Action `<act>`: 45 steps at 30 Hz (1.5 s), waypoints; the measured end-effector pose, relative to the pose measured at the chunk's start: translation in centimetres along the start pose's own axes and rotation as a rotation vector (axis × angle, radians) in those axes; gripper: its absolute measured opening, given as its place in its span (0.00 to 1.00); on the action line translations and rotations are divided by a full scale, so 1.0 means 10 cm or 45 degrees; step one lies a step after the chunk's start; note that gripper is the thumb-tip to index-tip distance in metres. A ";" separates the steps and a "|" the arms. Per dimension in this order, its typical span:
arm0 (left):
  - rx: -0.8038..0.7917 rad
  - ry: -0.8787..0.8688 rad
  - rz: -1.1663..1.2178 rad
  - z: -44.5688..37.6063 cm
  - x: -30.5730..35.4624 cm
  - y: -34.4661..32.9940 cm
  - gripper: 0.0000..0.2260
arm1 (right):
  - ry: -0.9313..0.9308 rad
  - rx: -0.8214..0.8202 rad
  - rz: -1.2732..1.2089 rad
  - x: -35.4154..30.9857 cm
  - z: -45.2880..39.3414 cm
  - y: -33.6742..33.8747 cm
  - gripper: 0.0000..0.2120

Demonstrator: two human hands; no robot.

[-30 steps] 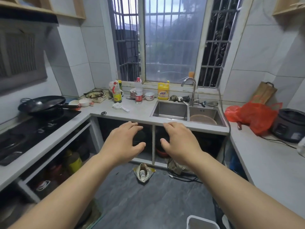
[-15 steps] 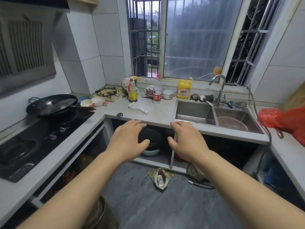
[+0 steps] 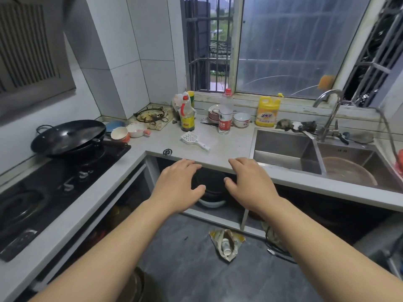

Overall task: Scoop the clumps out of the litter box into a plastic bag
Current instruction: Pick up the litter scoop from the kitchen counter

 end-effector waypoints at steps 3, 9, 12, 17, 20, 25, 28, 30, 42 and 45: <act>-0.023 0.033 -0.007 -0.45 -0.04 -0.07 0.30 | 0.008 -0.030 -0.037 0.23 -0.46 -0.09 0.25; -0.071 0.115 0.014 -1.18 -0.22 -0.18 0.29 | 0.029 -0.117 -0.069 0.54 -1.27 -0.29 0.24; -0.093 0.150 0.034 -1.46 -0.37 -0.26 0.29 | 0.032 -0.164 -0.084 0.61 -1.57 -0.45 0.24; -0.142 0.187 0.066 -1.96 -0.69 -0.44 0.30 | -0.004 -0.244 -0.118 0.79 -2.11 -0.76 0.25; -0.187 0.178 0.060 -2.32 -0.93 -0.60 0.29 | -0.073 -0.263 -0.134 0.90 -2.44 -0.96 0.25; -0.283 0.157 0.126 -3.03 -1.39 -0.88 0.29 | -0.177 -0.302 -0.126 1.03 -3.13 -1.37 0.24; -0.352 0.129 0.145 -3.46 -1.70 -1.05 0.29 | -0.282 -0.330 -0.157 1.10 -3.60 -1.65 0.22; -0.399 0.114 0.168 -3.71 -1.87 -1.15 0.29 | -0.335 -0.369 -0.178 1.13 -3.86 -1.86 0.23; -0.643 0.077 0.288 -4.50 -2.47 -1.83 0.29 | -0.648 -0.557 -0.325 1.37 -4.70 -2.91 0.19; -0.654 0.095 0.335 -4.60 -2.58 -1.90 0.29 | -0.649 -0.566 -0.283 1.39 -4.86 -3.08 0.16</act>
Point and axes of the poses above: each hand's wrist, its own z-axis away from the middle knuckle, its own y-axis out of the back of the hand, x = y × z, the point moved 7 cm from there along -z, towards the middle knuckle, and after that the axes turned 8 degrees about -x, right-handed, at the moved point
